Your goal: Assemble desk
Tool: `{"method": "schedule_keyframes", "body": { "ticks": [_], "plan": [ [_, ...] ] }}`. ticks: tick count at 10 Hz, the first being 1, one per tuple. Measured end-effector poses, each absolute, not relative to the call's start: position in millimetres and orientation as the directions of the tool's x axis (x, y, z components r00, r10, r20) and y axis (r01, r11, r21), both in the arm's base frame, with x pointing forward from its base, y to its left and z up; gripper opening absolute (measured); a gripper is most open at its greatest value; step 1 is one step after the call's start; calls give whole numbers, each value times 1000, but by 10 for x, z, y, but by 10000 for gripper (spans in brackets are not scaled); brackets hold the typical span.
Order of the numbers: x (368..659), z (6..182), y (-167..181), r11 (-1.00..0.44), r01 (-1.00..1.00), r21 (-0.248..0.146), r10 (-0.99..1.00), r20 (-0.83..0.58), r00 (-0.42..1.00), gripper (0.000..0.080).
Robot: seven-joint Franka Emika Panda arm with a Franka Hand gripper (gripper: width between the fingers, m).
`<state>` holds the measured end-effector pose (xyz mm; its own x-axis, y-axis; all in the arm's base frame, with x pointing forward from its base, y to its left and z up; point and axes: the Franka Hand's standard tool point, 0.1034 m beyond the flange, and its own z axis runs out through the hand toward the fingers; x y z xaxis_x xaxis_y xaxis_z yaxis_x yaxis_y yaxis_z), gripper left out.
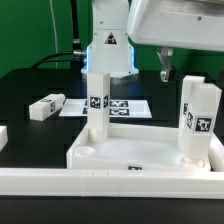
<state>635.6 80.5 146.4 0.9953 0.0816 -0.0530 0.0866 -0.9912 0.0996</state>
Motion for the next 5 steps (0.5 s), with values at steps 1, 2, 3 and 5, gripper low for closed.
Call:
{"method": "schedule_keyframes", "body": {
  "ticks": [1, 2, 3, 5],
  "plan": [
    [6360, 1432, 821, -992, 80, 101, 76, -52, 996, 648],
    [6361, 1361, 866, -991, 82, 102, 77, -49, 996, 649],
    [6375, 1331, 915, -992, 79, 100, 76, -34, 997, 648],
    [6379, 1334, 901, -992, 78, 101, 75, -32, 997, 648]
  ]
}}
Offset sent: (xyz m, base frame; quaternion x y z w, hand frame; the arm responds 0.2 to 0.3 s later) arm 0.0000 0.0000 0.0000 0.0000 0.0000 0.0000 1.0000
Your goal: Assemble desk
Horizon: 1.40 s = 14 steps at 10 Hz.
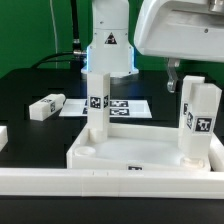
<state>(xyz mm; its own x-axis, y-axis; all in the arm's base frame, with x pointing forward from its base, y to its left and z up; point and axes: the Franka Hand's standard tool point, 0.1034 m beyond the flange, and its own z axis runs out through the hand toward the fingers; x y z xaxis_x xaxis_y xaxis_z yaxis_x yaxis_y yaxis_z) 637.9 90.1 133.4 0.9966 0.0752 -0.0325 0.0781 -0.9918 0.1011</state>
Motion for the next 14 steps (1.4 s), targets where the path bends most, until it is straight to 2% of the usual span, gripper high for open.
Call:
{"method": "schedule_keyframes", "body": {
  "ticks": [1, 3, 7, 8, 9, 10, 11, 14],
  "plan": [
    [6379, 1334, 899, -992, 78, 101, 75, -32, 997, 648],
    [6425, 1339, 888, -996, 60, 67, 59, -18, 998, 648],
    [6434, 1284, 902, -996, 46, 70, 45, -9, 999, 648],
    [6426, 1258, 904, -996, 41, 73, 40, -11, 999, 522],
    [6419, 1241, 914, -997, 36, 74, 35, -13, 999, 522],
    [6412, 1229, 934, -997, 31, 74, 30, -15, 999, 384],
    [6411, 1227, 945, -997, 32, 73, 31, -15, 999, 289],
    [6416, 1227, 940, -997, -7, 74, -8, -11, 1000, 289]
  ]
}}
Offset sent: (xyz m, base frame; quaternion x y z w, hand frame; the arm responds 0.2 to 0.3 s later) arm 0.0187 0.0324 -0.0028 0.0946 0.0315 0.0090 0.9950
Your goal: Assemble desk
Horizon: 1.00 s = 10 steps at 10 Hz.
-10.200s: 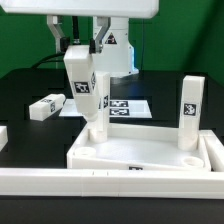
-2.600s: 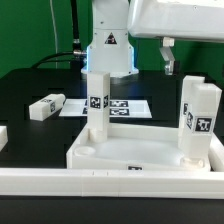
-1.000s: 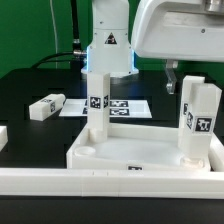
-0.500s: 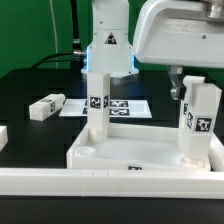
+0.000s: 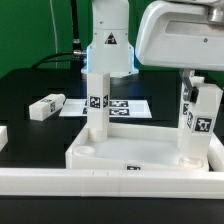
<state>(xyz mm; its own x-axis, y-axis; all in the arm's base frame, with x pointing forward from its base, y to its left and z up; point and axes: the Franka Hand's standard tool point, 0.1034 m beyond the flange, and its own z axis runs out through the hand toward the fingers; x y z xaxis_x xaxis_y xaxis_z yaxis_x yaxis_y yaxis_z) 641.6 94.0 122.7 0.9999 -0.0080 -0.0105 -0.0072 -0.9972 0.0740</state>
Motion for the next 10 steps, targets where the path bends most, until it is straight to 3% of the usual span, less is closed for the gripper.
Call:
{"method": "schedule_keyframes", "body": {
  "ticks": [2, 5, 7, 10],
  "plan": [
    [6416, 1226, 940, -996, -47, 74, -48, -8, 999, 289],
    [6411, 1220, 937, -958, -280, 67, -280, 7, 960, 291],
    [6416, 1215, 873, -855, -519, 18, -519, 14, 855, 291],
    [6419, 1211, 847, -696, -718, 5, -718, 14, 696, 291]
  ]
}}
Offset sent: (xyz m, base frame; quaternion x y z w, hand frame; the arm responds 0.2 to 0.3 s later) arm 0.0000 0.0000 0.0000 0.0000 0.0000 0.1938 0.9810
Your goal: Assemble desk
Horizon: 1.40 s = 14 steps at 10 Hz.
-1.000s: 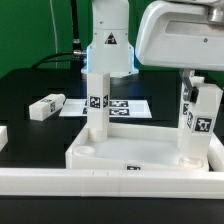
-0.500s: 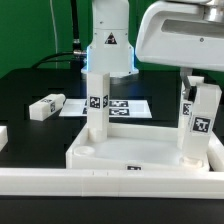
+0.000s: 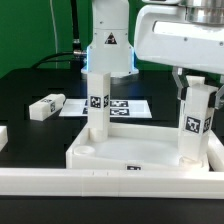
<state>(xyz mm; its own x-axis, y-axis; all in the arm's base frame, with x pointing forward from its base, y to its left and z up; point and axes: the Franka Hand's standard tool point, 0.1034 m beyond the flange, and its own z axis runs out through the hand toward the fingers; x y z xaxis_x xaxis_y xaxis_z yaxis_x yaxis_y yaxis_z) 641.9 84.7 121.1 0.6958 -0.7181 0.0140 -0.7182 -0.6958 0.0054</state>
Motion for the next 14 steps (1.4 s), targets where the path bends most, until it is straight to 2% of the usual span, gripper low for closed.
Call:
{"method": "schedule_keyframes", "body": {
  "ticks": [5, 7, 8, 9, 10, 12, 13, 14],
  "plan": [
    [6418, 1209, 825, -347, -938, -6, -938, 0, 347, 291],
    [6415, 1204, 822, -265, -964, -7, -964, -5, 265, 291],
    [6414, 1204, 833, -169, -986, -7, -986, -6, 169, 291],
    [6414, 1200, 834, -118, -993, -6, -993, -6, 118, 366],
    [6411, 1192, 834, -121, -993, -5, -993, -6, 121, 366],
    [6373, 1169, 870, -218, -976, 16, -976, 8, 218, 618],
    [6362, 1152, 896, -222, -975, 19, -975, 8, 222, 640],
    [6384, 1153, 901, -269, -963, 5, -963, 12, 269, 640]
  ]
}}
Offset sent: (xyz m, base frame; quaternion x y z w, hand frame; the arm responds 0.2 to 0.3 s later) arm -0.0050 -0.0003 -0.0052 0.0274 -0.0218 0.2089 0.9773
